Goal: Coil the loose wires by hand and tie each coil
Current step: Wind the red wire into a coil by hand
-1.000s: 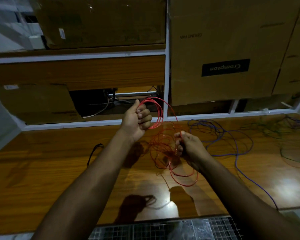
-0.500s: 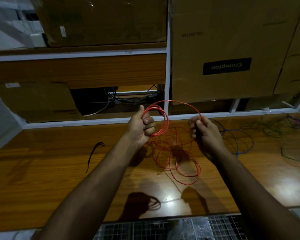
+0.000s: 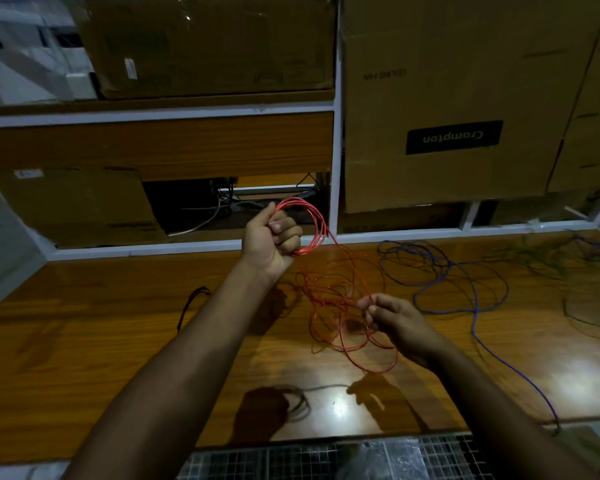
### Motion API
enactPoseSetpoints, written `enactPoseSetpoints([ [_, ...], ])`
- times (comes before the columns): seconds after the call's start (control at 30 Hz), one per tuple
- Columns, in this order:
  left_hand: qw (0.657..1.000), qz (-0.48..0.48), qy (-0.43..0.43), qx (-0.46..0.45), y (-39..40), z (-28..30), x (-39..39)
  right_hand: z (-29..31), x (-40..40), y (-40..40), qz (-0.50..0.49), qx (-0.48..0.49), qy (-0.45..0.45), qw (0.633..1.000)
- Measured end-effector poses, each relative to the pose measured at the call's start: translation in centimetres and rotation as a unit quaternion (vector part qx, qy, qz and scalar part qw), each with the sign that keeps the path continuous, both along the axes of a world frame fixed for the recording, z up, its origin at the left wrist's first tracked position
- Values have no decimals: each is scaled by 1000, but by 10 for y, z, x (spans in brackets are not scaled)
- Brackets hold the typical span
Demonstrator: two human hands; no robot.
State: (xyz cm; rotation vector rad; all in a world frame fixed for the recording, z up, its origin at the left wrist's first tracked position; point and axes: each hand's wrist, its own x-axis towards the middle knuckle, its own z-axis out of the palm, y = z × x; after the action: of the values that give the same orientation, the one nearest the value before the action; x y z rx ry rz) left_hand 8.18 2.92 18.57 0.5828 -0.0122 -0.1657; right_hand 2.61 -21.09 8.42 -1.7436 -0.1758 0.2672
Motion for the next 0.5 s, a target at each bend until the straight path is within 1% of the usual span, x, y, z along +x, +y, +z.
enactPoseSetpoints([
  [0.07, 1000, 13, 0, -6, 1, 0, 0, -7, -5, 3, -10, -21, -27, 999],
  [0.1, 1000, 17, -2, -4, 0, 1, 0, -9, -7, 6, -32, -12, -34, 999],
  [0.17, 1000, 20, -8, 9, 0, 0, 0, -12, -6, 12, -103, 17, -40, 994],
  [0.2, 1000, 21, -10, 16, -1, -1, 0, -12, -5, 15, -141, -1, -54, 988],
  [0.27, 1000, 19, -11, 22, -2, -3, 0, -6, -4, 22, -170, -113, -97, 974],
  [0.33, 999, 20, -9, 26, -3, -5, 0, 6, -9, 30, -122, -278, -130, 944],
  [0.37, 999, 22, -8, 30, -3, -6, 0, 13, -13, 35, -90, -343, -144, 924],
  [0.43, 999, 25, -8, 41, -3, -9, -1, 25, -22, 44, -35, -418, -162, 893],
  [0.5, 998, 25, -8, 53, -4, -11, -2, 40, -31, 53, 12, -443, -203, 873],
])
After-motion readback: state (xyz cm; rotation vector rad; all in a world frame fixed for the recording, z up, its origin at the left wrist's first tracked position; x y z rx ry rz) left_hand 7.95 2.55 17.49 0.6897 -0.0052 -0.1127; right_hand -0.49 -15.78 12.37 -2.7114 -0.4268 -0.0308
